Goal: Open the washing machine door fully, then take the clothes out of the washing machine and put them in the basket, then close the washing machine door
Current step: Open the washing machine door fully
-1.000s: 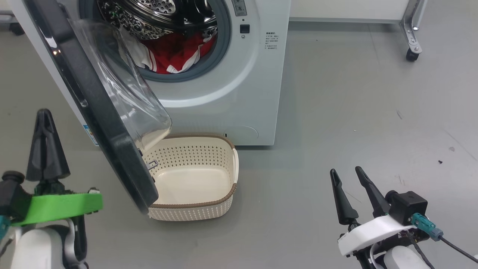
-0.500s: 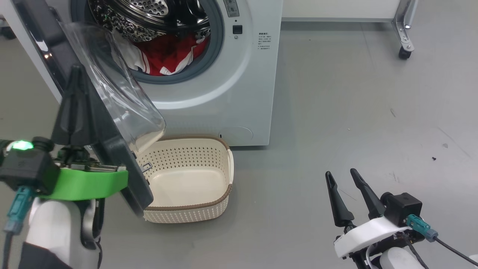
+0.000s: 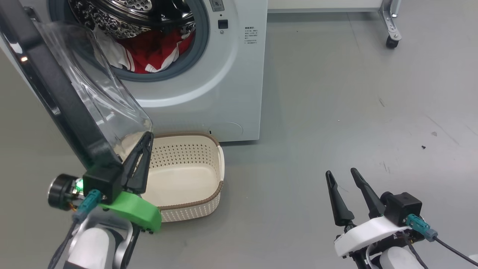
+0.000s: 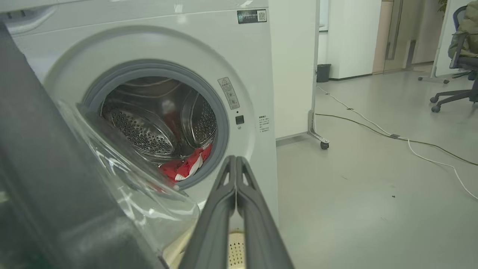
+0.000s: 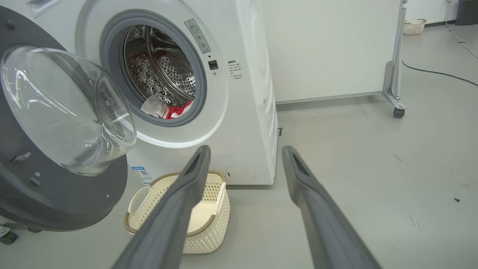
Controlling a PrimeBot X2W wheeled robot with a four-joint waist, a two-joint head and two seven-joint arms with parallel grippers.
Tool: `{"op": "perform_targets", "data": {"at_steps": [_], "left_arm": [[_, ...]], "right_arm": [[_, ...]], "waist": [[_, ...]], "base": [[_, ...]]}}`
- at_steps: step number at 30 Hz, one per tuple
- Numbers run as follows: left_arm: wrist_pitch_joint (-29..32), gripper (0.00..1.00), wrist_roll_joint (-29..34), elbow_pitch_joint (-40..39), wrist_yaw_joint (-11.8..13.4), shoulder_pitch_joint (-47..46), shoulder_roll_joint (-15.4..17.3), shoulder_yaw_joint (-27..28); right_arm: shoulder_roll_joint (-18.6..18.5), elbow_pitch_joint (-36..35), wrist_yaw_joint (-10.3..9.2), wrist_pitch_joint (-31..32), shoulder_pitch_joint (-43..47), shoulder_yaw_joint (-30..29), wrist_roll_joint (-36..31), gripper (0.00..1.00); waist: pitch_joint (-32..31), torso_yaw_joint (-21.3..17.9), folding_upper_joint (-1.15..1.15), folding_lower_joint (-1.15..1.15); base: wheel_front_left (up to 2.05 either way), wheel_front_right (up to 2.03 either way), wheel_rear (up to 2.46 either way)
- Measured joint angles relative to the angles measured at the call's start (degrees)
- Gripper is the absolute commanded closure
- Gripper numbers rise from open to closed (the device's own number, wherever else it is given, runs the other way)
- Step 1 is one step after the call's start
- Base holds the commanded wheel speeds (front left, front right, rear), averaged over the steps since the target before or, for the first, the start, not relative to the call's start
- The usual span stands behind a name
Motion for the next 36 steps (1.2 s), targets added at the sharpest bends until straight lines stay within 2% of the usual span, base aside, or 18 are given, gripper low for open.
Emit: {"op": "perform_targets", "data": {"at_steps": [9,25,36], "left_arm": [[2.1,1.00,-0.7,4.4,0.1,1.2,-0.5,-0.5],[2.7,1.00,-1.7,10.1,3.8,1.2,-1.2,3.3],[2.4,1.00,-2.3,11.9,3.9,0.6,-1.8,3.2]], "right_arm": [[0.4,0.1,0.23,0.0,0.0,-1.6,-0.1,0.00],[1.3,0.8,0.89,0.0,0.0,-2.1,-0.7,0.00],[1.5,1.0,1.00,0.0,0.0,-2.9,-1.1,0.00]], "waist": [[0.7,-0.3,0.00,0.00],[1.0,-0.3,0.00,0.00],[0.7,1.0,0.00,0.00]], "base": [[0.00,0.00,0.00],[0.00,0.00,0.00],[0.00,0.00,0.00]]}}
